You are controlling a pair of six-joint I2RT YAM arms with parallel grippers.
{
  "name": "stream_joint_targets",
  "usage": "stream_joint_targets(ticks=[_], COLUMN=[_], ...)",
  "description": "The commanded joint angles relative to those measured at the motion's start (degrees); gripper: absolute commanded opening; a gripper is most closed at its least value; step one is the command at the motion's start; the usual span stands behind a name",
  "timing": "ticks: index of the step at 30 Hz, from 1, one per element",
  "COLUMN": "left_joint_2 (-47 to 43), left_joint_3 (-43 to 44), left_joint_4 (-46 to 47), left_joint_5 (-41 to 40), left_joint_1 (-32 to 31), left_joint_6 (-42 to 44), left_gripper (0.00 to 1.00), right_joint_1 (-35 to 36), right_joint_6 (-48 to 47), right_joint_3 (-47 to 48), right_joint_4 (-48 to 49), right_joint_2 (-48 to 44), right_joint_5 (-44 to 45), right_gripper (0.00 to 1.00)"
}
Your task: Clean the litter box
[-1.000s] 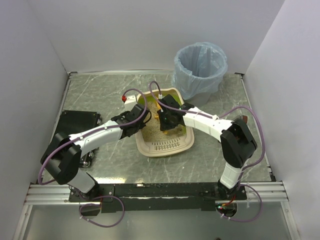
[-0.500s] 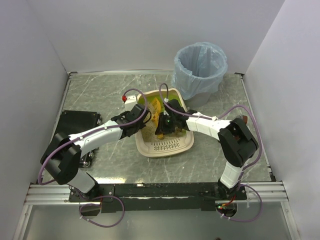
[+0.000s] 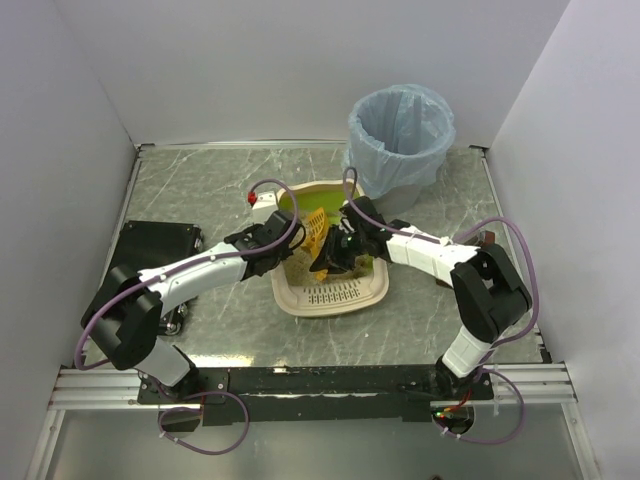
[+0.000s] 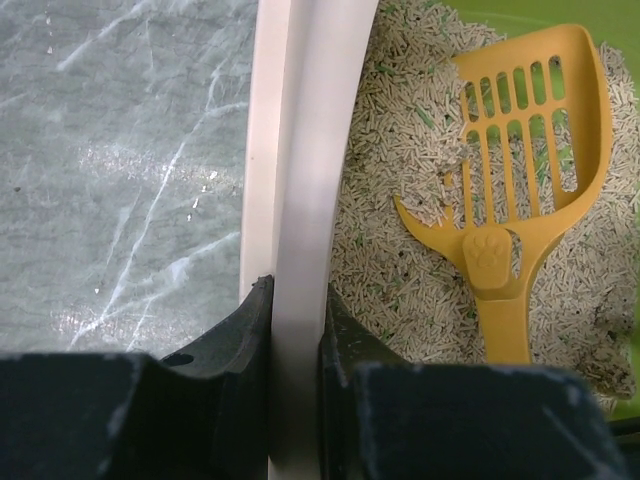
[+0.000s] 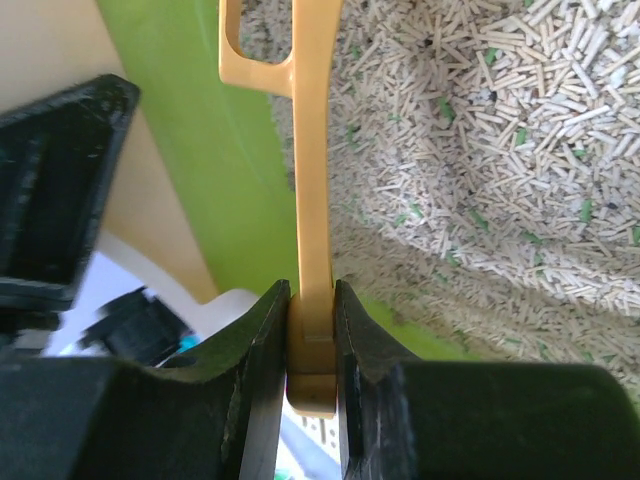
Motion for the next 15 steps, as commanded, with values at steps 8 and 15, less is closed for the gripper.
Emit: stream_joint_targets(ticks=[8,15], left_joint_2=[-8.3,-6.6], left_joint_3=[4.9,7.0], left_joint_4=[18.7,15.8], left_joint_5=[-3.5,-5.2], left_joint_1=[-2.3,-2.4], left_joint_6=[0.8,0.1], left_gripper=[0.01,0.01], right_joint_1=[-5.3,-5.5], right_joint_6=[0.5,-0.4], right_joint_3=[-0.2,-2.3], right_joint_4=[-0.3,-2.8], right_joint_2=[-2.6,-5.6], right_joint_5=[-17.1,-19.9], right_gripper=[0.00,0.00])
